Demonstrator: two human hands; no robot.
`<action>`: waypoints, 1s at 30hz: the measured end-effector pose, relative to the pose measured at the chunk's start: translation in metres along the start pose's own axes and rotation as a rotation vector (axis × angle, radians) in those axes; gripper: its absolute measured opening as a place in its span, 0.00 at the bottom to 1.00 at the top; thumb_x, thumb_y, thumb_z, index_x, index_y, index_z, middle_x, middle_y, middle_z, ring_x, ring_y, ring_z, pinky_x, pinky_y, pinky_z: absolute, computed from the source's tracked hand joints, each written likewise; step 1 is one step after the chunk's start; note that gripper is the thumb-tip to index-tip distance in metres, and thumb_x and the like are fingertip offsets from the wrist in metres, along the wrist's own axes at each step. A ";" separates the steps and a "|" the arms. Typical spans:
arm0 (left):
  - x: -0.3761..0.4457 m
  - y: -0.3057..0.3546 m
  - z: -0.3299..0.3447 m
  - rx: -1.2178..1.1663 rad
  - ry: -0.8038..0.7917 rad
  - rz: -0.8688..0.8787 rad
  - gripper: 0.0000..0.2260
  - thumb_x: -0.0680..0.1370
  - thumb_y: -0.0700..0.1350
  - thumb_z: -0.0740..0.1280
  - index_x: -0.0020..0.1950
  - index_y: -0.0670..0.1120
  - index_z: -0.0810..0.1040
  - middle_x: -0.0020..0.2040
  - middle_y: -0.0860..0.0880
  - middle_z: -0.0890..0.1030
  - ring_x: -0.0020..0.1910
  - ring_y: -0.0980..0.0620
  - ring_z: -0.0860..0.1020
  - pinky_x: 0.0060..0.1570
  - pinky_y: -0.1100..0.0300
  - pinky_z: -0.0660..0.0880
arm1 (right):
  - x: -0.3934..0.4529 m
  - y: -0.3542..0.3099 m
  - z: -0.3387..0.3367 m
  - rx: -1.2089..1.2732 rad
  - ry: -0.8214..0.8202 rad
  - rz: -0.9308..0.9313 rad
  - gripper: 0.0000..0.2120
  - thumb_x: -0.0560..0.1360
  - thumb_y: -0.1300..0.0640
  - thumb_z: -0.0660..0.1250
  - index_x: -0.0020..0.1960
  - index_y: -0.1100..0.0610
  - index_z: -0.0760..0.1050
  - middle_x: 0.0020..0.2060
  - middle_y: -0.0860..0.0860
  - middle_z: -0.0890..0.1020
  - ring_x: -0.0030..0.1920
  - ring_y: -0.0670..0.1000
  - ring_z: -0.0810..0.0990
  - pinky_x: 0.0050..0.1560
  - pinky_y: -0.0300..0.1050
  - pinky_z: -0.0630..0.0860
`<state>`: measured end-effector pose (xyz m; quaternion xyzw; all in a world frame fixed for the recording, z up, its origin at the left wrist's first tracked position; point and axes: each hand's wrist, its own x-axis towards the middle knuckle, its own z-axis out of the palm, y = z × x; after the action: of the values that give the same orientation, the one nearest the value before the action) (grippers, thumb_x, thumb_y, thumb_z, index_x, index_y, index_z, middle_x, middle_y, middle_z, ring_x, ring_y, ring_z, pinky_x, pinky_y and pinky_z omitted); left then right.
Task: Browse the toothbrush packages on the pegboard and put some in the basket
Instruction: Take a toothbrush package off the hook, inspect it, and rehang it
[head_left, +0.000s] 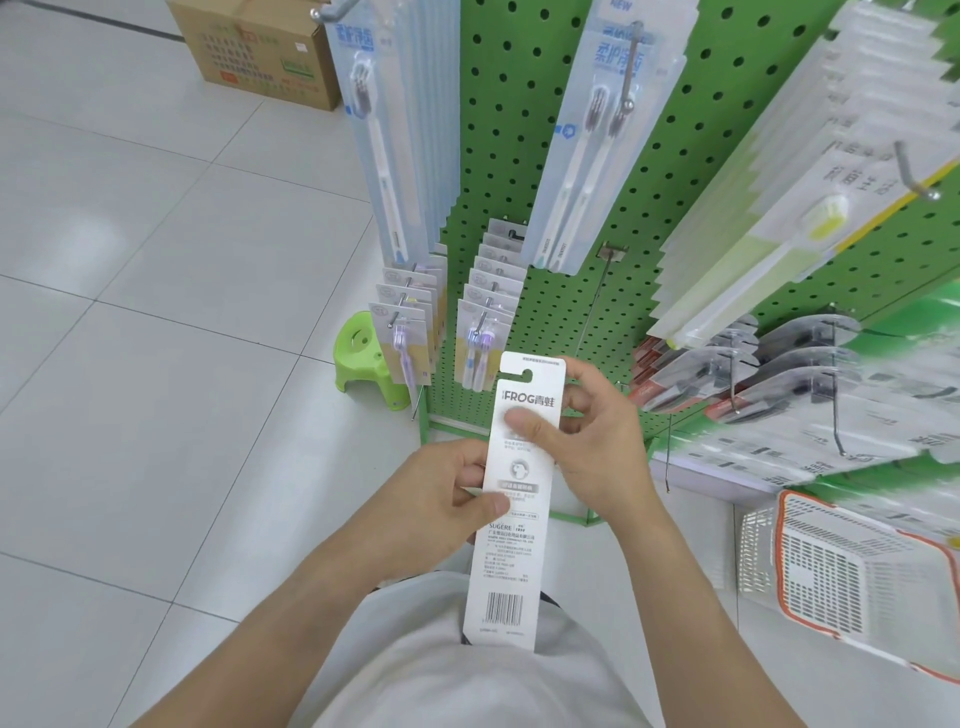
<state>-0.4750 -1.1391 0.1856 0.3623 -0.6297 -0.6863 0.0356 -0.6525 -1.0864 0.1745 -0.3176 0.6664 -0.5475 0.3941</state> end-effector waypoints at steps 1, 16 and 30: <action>0.001 0.001 0.000 0.000 -0.002 -0.009 0.11 0.81 0.35 0.66 0.61 0.47 0.78 0.50 0.52 0.87 0.47 0.51 0.86 0.45 0.57 0.83 | 0.002 0.002 -0.001 -0.001 0.027 -0.017 0.17 0.72 0.60 0.78 0.58 0.50 0.80 0.39 0.57 0.85 0.31 0.50 0.83 0.30 0.45 0.78; 0.011 -0.004 -0.014 -0.138 -0.042 -0.067 0.19 0.73 0.34 0.64 0.62 0.47 0.76 0.53 0.42 0.85 0.49 0.43 0.86 0.40 0.48 0.83 | -0.010 0.031 0.000 -0.055 -0.211 0.053 0.28 0.64 0.61 0.83 0.61 0.48 0.78 0.43 0.51 0.87 0.37 0.51 0.80 0.34 0.44 0.77; 0.026 -0.007 -0.024 -0.056 0.243 -0.014 0.07 0.81 0.41 0.67 0.59 0.43 0.77 0.43 0.45 0.87 0.39 0.44 0.86 0.30 0.44 0.82 | -0.019 0.026 0.002 -0.171 -0.507 0.229 0.45 0.59 0.61 0.87 0.67 0.34 0.70 0.50 0.52 0.85 0.36 0.60 0.85 0.40 0.52 0.81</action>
<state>-0.4783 -1.1710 0.1690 0.4460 -0.5988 -0.6548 0.1173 -0.6413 -1.0660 0.1517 -0.3992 0.6219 -0.3444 0.5790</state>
